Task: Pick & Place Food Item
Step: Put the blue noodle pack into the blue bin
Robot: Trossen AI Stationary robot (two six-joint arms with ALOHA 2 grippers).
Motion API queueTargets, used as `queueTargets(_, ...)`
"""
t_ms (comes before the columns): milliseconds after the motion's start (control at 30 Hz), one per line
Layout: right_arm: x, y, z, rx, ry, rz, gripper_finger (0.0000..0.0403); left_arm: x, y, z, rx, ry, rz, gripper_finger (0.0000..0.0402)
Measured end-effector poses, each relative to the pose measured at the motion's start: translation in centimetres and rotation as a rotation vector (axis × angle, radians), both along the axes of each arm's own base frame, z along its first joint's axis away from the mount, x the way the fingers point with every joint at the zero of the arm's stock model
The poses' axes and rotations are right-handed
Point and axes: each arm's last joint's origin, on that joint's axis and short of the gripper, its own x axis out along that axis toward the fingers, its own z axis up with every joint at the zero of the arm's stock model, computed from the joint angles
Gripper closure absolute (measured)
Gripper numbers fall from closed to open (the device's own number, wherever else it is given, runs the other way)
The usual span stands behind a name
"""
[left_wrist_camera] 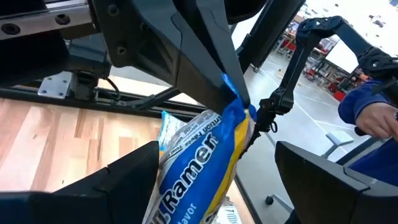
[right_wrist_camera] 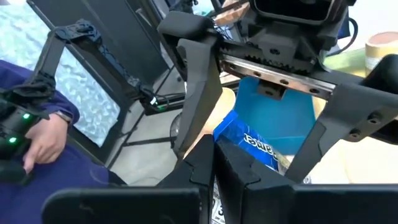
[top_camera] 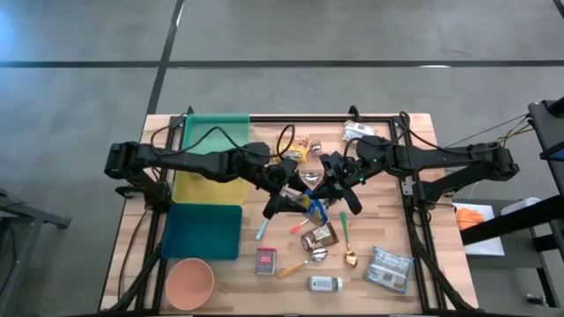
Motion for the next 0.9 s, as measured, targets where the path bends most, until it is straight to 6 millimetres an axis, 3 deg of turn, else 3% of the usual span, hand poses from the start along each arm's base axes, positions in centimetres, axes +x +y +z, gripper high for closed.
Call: queueTargets(900,0.73,0.79,-0.24,0.035,-0.012,0.026,0.0395,0.01,-0.29,0.3,0.016,-0.047,-0.057,0.0385)
